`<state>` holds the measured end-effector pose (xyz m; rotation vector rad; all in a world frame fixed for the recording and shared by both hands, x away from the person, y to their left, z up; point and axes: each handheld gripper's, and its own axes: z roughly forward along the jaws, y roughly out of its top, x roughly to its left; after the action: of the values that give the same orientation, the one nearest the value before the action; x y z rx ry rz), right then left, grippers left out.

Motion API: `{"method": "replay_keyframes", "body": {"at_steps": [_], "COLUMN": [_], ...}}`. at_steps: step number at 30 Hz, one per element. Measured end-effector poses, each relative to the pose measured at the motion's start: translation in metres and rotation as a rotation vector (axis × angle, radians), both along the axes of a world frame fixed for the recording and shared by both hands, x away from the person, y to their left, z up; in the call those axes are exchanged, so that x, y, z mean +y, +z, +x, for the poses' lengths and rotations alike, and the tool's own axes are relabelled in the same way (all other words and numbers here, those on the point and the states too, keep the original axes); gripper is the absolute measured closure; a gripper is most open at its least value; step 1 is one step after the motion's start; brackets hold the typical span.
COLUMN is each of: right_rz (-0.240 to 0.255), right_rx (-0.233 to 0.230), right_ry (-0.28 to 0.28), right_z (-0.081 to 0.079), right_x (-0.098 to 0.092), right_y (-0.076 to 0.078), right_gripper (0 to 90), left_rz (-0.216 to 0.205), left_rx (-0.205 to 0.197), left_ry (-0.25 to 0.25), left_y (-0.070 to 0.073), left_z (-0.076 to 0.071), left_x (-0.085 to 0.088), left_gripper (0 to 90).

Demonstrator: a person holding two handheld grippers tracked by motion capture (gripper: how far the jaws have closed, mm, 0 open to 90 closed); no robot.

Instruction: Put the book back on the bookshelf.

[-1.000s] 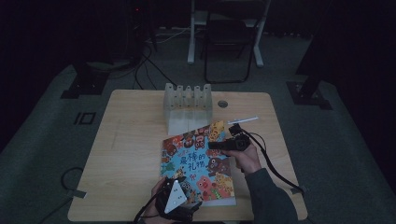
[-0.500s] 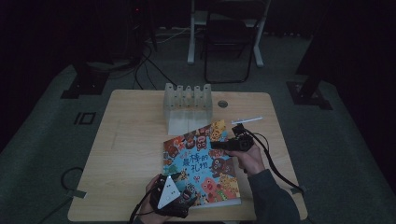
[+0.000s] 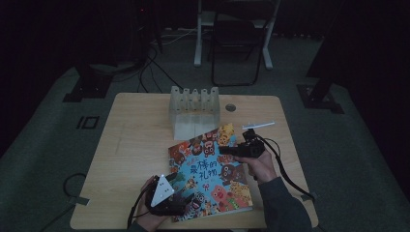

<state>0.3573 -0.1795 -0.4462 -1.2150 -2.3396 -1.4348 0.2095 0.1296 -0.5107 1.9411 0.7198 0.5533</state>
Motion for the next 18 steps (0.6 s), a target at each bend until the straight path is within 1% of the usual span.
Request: {"method": "replay_keyframes", "body": {"at_steps": [9,12,13,14,15,18], "right_rz": [0.027,0.032,0.037,0.037,0.040,0.046], "right_rx": [-0.033,-0.048,-0.058,-0.058,-0.067,-0.079], "right_ry": [0.015,0.028,0.033,0.033,0.039,0.045], "right_z": [-0.004,-0.004,-0.005,-0.005,-0.006,-0.007], "right_x": [-0.003,-0.004,-0.004,-0.004,-0.005,-0.005], "right_y": [0.004,0.006,0.006,0.006,0.007,0.008], "right_gripper": [75.1,75.3,75.4,75.4,75.5,75.6], "left_rz": [-0.021,-0.053,-0.058,-0.064,-0.076,-0.083], "left_rx": [0.019,0.036,0.040,0.047,0.057,0.064], "left_ry": [0.044,0.052,0.057,0.061,0.071,0.080], "left_y": [-0.001,-0.002,-0.002,-0.002,-0.003,-0.003], "left_z": [0.008,0.011,0.012,0.013,0.016,0.018], "left_x": [0.015,0.021,0.023,0.025,0.029,0.033], "left_gripper": [13.1,14.3,14.3,14.3,14.4,14.5]}}
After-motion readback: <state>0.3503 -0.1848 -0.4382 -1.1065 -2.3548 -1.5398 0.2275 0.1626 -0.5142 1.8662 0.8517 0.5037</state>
